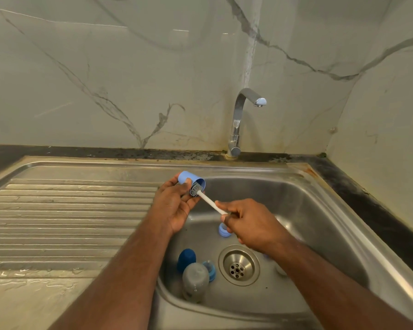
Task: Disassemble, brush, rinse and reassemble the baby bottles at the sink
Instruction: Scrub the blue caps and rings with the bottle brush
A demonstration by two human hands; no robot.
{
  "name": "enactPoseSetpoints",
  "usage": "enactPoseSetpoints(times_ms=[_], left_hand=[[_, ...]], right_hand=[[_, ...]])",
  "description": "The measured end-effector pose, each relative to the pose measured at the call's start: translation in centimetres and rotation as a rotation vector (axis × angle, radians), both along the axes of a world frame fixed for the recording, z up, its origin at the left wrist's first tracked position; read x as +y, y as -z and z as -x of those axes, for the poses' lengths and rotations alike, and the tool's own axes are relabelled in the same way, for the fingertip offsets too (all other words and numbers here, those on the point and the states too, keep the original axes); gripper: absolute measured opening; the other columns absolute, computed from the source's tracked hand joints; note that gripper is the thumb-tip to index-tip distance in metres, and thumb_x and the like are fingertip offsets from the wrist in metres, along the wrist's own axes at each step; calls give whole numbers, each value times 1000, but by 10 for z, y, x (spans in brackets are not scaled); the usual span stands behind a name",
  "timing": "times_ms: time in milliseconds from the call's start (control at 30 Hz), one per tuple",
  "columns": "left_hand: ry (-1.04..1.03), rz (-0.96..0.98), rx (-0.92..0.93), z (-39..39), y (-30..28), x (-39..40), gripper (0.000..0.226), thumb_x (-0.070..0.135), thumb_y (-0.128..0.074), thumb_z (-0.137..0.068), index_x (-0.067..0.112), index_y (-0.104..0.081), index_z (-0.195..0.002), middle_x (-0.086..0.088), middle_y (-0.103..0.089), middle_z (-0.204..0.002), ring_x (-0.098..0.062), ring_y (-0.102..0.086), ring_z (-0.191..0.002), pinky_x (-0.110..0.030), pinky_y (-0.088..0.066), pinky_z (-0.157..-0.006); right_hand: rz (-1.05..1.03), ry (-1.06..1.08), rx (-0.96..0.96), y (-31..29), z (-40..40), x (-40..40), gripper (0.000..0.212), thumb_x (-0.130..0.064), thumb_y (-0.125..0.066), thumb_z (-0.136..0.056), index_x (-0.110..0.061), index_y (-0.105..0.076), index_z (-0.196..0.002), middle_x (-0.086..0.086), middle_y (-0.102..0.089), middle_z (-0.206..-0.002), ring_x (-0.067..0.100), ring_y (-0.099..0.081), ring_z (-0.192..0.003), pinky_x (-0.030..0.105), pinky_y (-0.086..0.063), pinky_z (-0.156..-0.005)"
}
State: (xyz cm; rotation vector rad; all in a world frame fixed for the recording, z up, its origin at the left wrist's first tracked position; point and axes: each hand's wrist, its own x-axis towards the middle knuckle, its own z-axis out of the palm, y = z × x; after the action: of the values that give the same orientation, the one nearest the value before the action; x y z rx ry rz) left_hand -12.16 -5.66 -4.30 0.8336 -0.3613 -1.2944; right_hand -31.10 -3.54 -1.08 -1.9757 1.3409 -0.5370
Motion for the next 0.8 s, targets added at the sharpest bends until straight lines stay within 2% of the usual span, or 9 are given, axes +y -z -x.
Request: enactPoseSetpoints(times_ms=[67,167,233,300,367,433,533,700,800], left_hand=[[-19,3,14,-1,0,0,38,2,-59,-98,1,-53,-136,-27,-67,-121,-34,-74,-101,-39,-65,-73],[-24,13,47,-1,0,-1,37,3,-58,-99,1,-54,-135,-27,-69,-118,-32,-76,-94,-38,-64,-70],[-10,16,41,0,-1,0,36,4,-58,-99,1,-54,-135,-27,-69,-119,-33,-75,-99,-39,-64,-73],[3,11,24,1,-1,0,34,4,-57,-100,-1,-55,-134,-28,-69,-120,-34,-74,-102,-39,-64,-77],[2,-2,3,1,-1,1,32,2,-57,-100,-2,-55,-132,-29,-67,-122,-34,-73,-102,-39,-64,-77],[-6,-9,-5,1,0,1,33,2,-57,-100,-2,-55,-132,-29,-67,-122,-34,-73,-102,-39,-65,-75],[-17,-14,9,1,0,-1,35,3,-60,-98,0,-56,-134,-27,-70,-118,-34,-74,-101,-40,-64,-76],[-28,4,-18,3,-1,0,39,2,-64,-95,2,-56,-133,-25,-72,-116,-33,-75,-101,-41,-64,-79],[-47,5,-38,1,-1,1,43,1,-67,-92,3,-55,-134,-25,-69,-120,-31,-76,-94,-40,-65,-77]], right_hand=[[45,20,51,1,1,-1,37,-25,-58,-100,-39,-60,-133,-8,-70,-90,7,-61,-65,18,-46,-56],[-299,113,-390,0,0,2,31,-15,-58,-100,-29,-65,-126,6,-68,-80,12,-53,-52,24,-41,-45],[-427,105,-544,-1,-1,5,30,-11,-58,-100,-26,-66,-124,10,-65,-76,13,-49,-49,22,-38,-40],[-314,60,-404,1,-1,5,35,-12,-57,-100,-29,-65,-130,8,-67,-78,11,-50,-49,21,-39,-41],[-25,15,-36,3,-1,2,37,-21,-55,-101,-35,-60,-135,0,-70,-91,8,-58,-57,15,-42,-48],[164,0,186,3,0,1,39,-27,-51,-102,-38,-55,-140,-3,-69,-102,10,-64,-72,15,-48,-59],[291,4,225,-1,2,4,42,-27,-46,-104,-37,-48,-146,-3,-66,-103,12,-60,-77,25,-51,-70],[435,-7,506,3,-2,-2,54,-20,-37,-105,-39,-26,-155,1,-56,-112,22,-58,-95,32,-47,-77],[331,-68,422,-3,-5,2,47,-24,-39,-106,-37,-39,-150,-2,-66,-109,18,-63,-89,34,-51,-80]])
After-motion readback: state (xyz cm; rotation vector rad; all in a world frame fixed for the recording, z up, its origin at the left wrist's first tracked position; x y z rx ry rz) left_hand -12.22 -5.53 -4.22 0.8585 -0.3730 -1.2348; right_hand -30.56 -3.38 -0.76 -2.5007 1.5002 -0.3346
